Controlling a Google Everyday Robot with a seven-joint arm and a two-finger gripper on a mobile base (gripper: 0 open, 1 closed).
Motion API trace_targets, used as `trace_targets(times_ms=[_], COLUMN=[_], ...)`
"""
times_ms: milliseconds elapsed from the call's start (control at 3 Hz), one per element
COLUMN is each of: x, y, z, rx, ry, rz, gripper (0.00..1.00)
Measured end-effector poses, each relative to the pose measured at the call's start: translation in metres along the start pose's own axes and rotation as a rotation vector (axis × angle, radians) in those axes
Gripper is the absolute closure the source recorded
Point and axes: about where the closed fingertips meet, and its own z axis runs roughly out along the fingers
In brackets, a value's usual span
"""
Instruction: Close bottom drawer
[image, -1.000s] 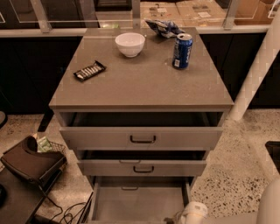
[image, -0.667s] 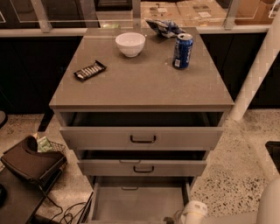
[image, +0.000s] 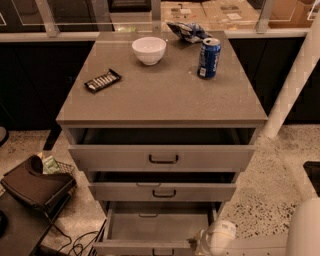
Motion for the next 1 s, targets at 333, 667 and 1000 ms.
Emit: trace_targets(times_ms=[333,667,1000], x=[-0.01,-0.01,-0.02], y=[-0.053,-0.052,-0.09], z=[-0.002,-0.002,-0.006], rx=[0.091,0.091,0.169], ry=[-0.021,-0.021,-0.033], rz=[-0.056,-0.056,-0.1], gripper=[1.0,1.0,1.0])
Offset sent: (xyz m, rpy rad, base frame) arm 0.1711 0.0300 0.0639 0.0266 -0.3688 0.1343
